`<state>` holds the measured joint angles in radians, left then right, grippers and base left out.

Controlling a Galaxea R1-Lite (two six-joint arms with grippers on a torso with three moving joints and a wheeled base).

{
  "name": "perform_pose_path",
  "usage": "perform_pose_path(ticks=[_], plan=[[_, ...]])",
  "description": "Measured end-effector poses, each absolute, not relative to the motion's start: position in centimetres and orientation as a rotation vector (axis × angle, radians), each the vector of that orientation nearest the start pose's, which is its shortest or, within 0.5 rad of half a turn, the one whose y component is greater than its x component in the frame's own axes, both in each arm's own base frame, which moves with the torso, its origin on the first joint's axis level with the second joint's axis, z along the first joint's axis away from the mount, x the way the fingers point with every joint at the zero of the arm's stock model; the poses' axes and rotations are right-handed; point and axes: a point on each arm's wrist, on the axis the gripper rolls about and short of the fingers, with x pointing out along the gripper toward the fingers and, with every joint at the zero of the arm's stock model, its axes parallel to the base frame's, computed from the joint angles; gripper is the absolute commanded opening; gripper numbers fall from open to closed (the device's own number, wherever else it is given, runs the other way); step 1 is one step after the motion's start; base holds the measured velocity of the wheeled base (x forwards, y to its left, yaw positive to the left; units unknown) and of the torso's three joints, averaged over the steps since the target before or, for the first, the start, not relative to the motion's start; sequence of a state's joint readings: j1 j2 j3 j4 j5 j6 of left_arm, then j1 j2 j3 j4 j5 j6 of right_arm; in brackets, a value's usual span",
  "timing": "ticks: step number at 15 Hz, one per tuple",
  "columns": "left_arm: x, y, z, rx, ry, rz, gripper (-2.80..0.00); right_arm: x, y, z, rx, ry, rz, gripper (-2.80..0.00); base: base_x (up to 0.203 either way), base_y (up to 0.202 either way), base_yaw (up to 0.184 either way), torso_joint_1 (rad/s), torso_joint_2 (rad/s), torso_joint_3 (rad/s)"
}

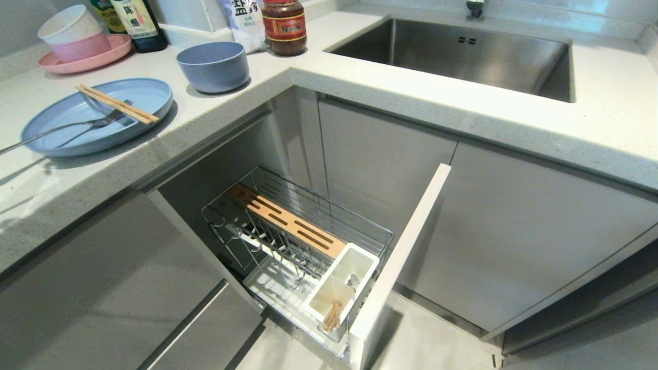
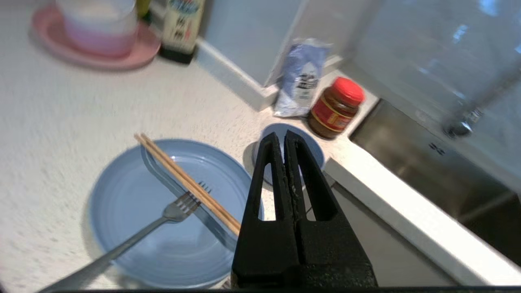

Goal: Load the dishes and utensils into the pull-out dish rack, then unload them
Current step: Pick up the chopsticks and place it in the cupboard

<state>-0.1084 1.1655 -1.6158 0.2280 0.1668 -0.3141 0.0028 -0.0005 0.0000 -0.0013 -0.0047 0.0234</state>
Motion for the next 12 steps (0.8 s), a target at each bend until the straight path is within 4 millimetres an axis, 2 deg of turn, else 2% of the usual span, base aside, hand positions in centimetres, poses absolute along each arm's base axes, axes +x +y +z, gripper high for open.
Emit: perform_pose_path(ticks=[2, 4, 6, 9, 12], plan=[[12.6, -1.1, 44.6, -0.416, -0.146, 0.088, -2.8, -2.3, 0.0, 7.6, 0.024, -0.002, -0.002, -2.8, 0.0, 0.0, 0.0, 0.0, 0.0, 0.0], [13.8, -1.6, 44.5, -0.466, -0.035, 0.114, -2.8, -2.3, 0.0, 7.6, 0.024, -0.002, -0.002, -2.8, 0.0, 0.0, 0.0, 0.0, 0.0, 0.0], [15.2, -2.2, 43.6, -0.476, 0.083, 0.166, -2.8, -2.3, 0.0, 7.6, 0.024, -0.002, -0.001, -2.8, 0.0, 0.0, 0.0, 0.0, 0.0, 0.0], [17.5, -2.8, 42.6, -0.449, 0.143, 0.241, -2.8, -2.3, 0.0, 7.6, 0.024, -0.002, -0.002, -2.8, 0.0, 0.0, 0.0, 0.0, 0.0, 0.0], [18.9, -3.2, 41.5, -0.423, 0.217, 0.258, -2.8, -2.3, 0.0, 7.6, 0.023, -0.002, -0.001, -2.8, 0.0, 0.0, 0.0, 0.0, 0.0, 0.0]])
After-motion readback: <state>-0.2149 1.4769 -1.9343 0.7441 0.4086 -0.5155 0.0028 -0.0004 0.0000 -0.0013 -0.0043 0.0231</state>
